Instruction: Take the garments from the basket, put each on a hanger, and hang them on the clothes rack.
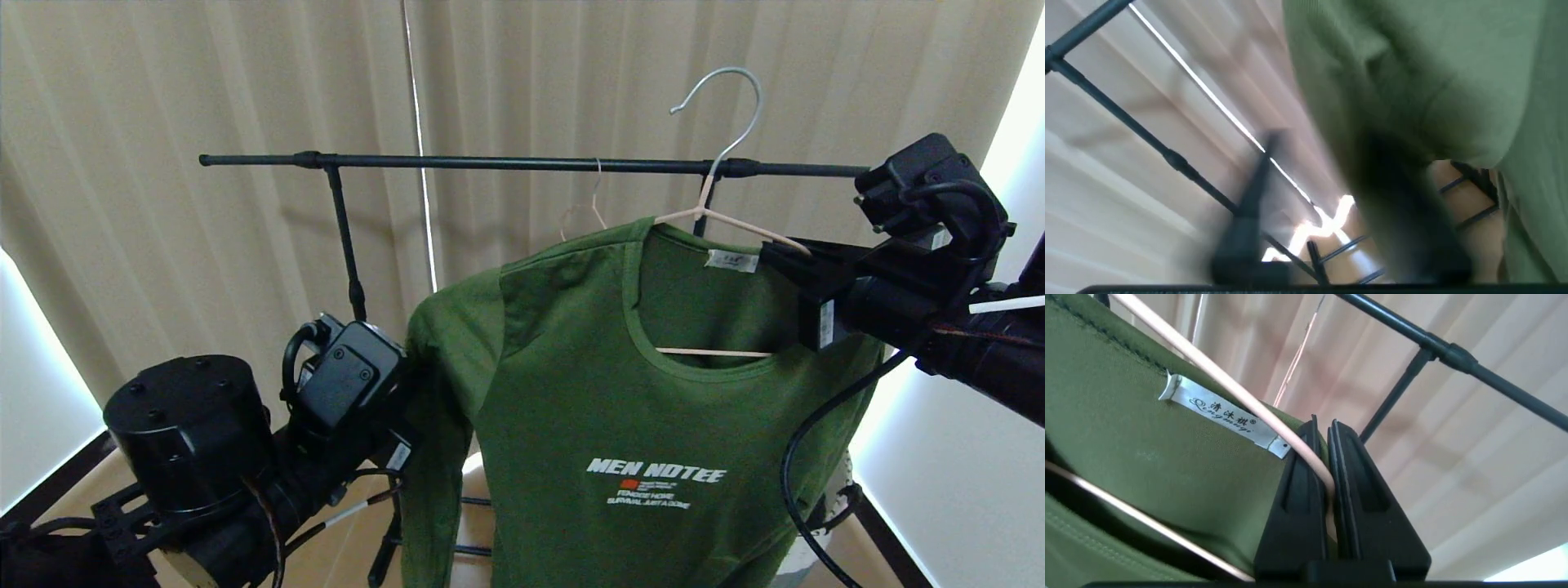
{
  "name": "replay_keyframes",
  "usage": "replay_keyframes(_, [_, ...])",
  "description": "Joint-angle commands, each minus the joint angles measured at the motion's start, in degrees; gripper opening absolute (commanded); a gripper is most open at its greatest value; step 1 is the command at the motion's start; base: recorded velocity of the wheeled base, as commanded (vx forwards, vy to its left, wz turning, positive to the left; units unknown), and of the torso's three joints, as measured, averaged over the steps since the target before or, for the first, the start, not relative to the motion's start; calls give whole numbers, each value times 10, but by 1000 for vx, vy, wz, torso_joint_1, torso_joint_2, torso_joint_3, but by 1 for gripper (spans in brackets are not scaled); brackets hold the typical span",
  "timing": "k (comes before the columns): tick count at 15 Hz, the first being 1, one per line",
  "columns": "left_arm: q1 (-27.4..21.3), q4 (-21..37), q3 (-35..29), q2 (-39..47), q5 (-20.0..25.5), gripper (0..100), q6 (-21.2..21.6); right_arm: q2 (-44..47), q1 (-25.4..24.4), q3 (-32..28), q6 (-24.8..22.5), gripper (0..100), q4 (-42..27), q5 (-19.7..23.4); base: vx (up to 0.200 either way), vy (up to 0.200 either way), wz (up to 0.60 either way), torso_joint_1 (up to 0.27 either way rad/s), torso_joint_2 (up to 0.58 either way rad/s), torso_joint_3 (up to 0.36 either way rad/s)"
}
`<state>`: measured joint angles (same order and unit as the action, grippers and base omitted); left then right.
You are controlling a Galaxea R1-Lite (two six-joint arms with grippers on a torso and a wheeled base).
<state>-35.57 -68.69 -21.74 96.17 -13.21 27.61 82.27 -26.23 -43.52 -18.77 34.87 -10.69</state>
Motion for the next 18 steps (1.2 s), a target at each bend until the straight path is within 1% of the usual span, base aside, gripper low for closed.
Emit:
replay_keyframes(1, [10,0,4,4,-1,0,1,-1,0,0,0,0,-1,0,0,0,0,0,0,0])
replay_keyframes(4, [67,-2,15,2,-2,0,8,0,17,1,-2,0,-6,-6,0,0,0,0,0,0])
replay_keyframes(5, [91,-11,28,1,-2,0,8,0,29,1,-3,0,-8,-7,0,0,0,0,0,0])
replay_keyframes(6, [111,-37,45,2,-2,0,8,2,36,1,-3,0,-8,-7,0,0,0,0,0,0])
replay_keyframes(8, [116,-67,68,3,-1,0,5,3,36,1,-3,0,-8,-7,0,0,0,0,0,0])
replay_keyframes(10, [112,-67,69,3,-1,0,5,6,36,0,-3,0,-8,-7,0,0,0,0,0,0])
replay_keyframes(11, [110,-67,67,2,-1,100,4,6,36,0,-3,0,-8,-7,0,0,0,0,0,0])
replay_keyframes(16, [108,-79,74,-2,2,100,1,4,36,5,-5,0,-15,-10,0,0,0,0,0,0])
replay_keyframes(17, [107,-79,75,-10,3,100,0,0,36,5,-5,0,-42,-16,0,0,0,0,0,0])
replay_keyframes(18, [94,-72,74,-29,3,100,0,-9,36,0,-4,0,-86,-36,0,0,0,0,0,0])
